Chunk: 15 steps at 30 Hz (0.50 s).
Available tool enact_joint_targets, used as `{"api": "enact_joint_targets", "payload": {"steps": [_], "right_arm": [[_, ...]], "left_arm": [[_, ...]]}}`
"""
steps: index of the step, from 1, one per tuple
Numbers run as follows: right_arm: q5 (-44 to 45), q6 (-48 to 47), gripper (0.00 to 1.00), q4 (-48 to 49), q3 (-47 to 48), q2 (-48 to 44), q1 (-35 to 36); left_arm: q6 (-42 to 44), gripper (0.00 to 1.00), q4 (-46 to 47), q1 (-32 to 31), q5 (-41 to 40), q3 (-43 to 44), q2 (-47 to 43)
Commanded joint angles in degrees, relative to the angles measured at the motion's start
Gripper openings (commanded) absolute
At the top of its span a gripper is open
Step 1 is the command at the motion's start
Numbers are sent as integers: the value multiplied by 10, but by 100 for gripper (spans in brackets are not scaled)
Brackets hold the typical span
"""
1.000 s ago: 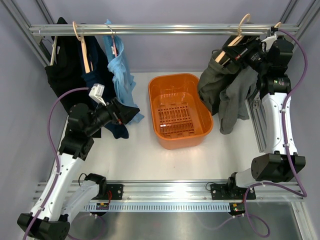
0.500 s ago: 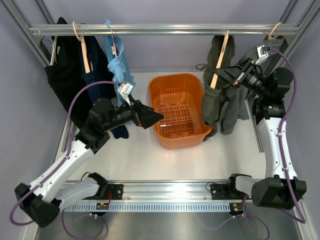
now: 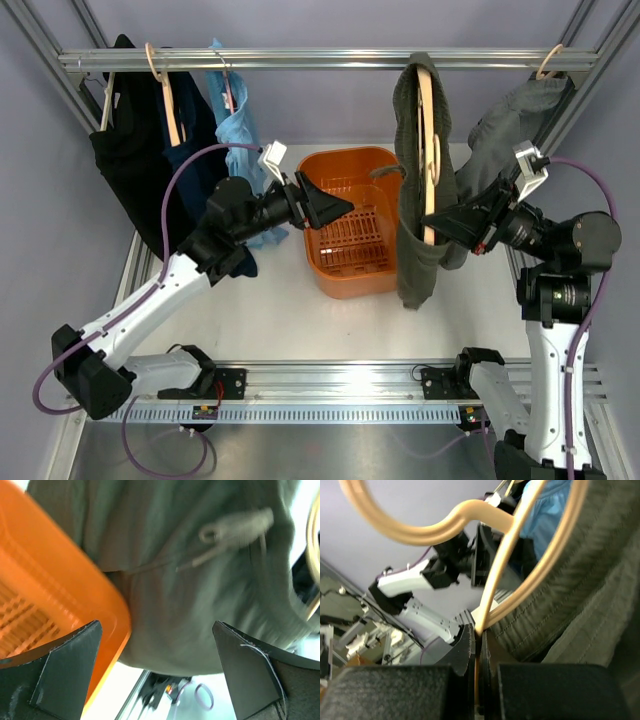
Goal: Remove the shorts from the hanger
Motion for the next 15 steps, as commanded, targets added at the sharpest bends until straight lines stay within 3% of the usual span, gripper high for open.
{"api": "enact_joint_targets", "payload": {"steps": [1,5,8,11,15], "right_arm": [[-18,-48,0,57,-25,-40,1],[-32,-111,0,-32,-29,-75,1],[-36,-149,0,-89,-29,-93,1],[-36,-164,0,-111,-29,-100,1],[-42,-166,0,-111,-36,-100,1]], "left_arm": [[-21,99,41,-2,-30,80,17],[-2,99,37,-2,-32,117,38],[32,99,68,-2,15,130,35],[86,99,81,-2,34,132,14],[145,99,48,-2,2,154,4]]}}
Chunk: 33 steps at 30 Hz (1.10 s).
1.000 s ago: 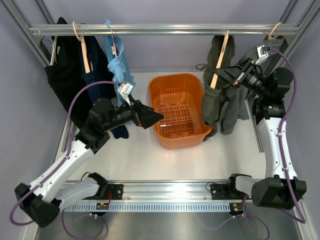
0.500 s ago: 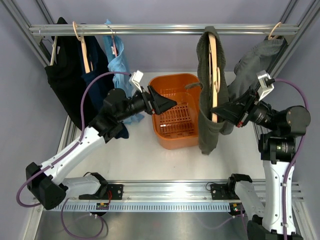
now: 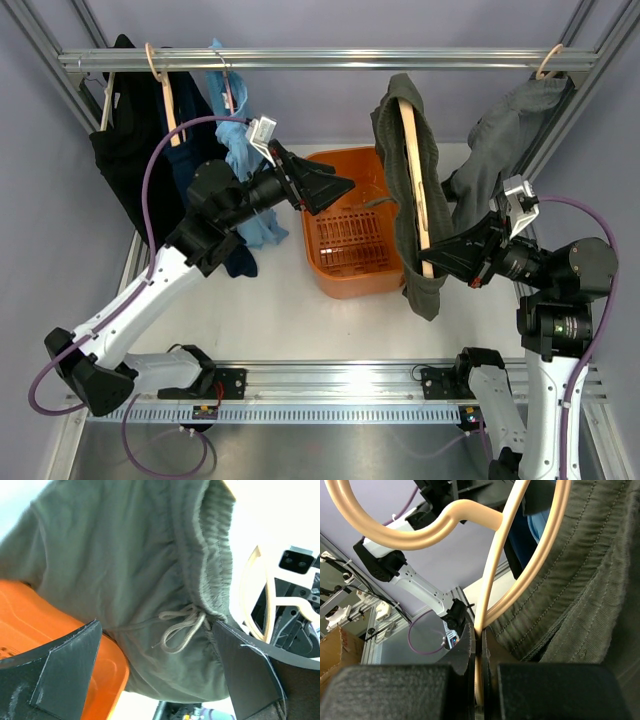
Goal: Remove the shorts from the hanger
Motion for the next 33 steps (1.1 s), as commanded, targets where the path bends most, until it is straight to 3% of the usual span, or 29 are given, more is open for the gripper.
{"api": "enact_joint_targets", "payload": {"steps": [1,7,17,22,27,30,33], "right_arm": [[-6,-40,0,18,0,-3,1],[-13,-50,0,-1,-5,-3,1],[-21,-71,0,-34,-10,-18,1],[-23,-98,0,-69,-10,-23,1],[-25,-131,0,-108,-6,-24,1],[-30,-200,0,-169,2,-19,1],[-39,-298,0,-295,19,-11,1]], "left_arm": [[72,99,11,-2,-9,55,-10],[85,94,-4,-19,-7,132,60],[164,87,-123,-61,-110,284,168],[172,75,-128,-69,-121,316,197],[185,30,-145,-70,-162,355,219],[189,2,-143,-70,-194,366,220],[196,0,-145,-70,-225,383,214]]}}
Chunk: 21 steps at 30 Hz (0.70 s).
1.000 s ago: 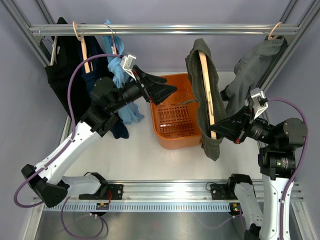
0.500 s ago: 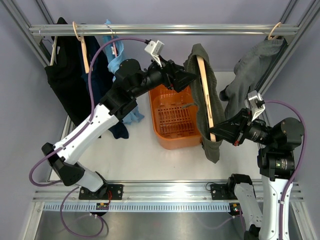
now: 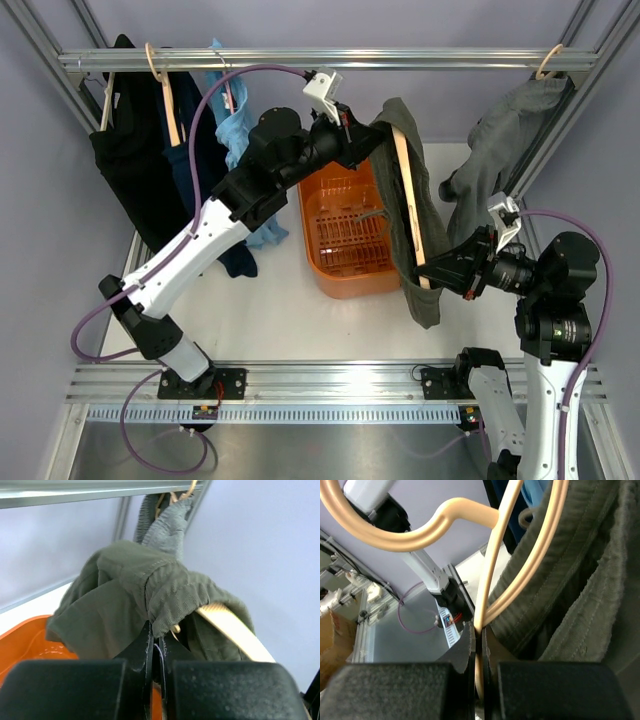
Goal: Remove the shorts from the hanger
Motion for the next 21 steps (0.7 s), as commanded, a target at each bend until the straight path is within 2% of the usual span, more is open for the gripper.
{"api": "enact_joint_targets", "payload": {"steps": [1,2,3,4,6,9,13,16,21], "right_arm": [[-25,-154,0,-137,39,6,1],[-26,-184,0,-170,44,10,1],[-26,-257,0,-205,57,20,1],[-25,-288,0,-273,63,27,1],[-20,-357,0,-328,73,42,1],[-38,-407,0,-392,84,58,1],[-50,-423,0,-407,85,58,2],[-43,-414,0,-405,80,58,19],[-14,-328,0,-316,48,50,84]], "left_arm": [[21,0,29,4,-94,54,-12],[27,0,21,4,-106,57,-15],[31,0,19,5,-116,58,-17],[35,0,18,5,-126,58,-20],[44,0,8,6,-143,58,-25],[43,0,-10,12,-159,59,-27],[29,0,-25,35,-177,60,-29],[10,0,-25,60,-161,71,-25],[-8,0,-21,68,-135,133,8]]}}
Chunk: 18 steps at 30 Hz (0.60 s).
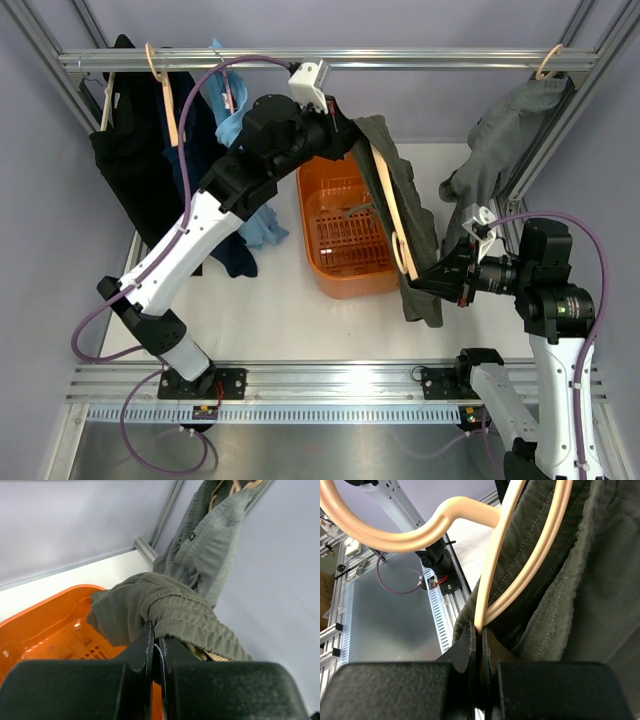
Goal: Remove the shorts from the hanger
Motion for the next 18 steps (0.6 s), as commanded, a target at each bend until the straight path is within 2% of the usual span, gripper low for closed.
{"api": "enact_joint_targets", "payload": {"steps": [1,3,6,14,18], "right_arm": [[-20,53,0,16,-15,-21,57],[-1,90,0,62,-27,-27,90],[45,87,0,84,-31,-26,132],[51,1,0,31,-13,0,164],[68,-26,0,8,-10,16,187]], "left_arm": [[-1,0,97,40,-59,99,22],[-4,0,79,43,-66,122,38],[-19,0,68,62,-80,132,53],[-41,0,33,140,-13,129,77],[-51,0,36,152,29,136,89]]}}
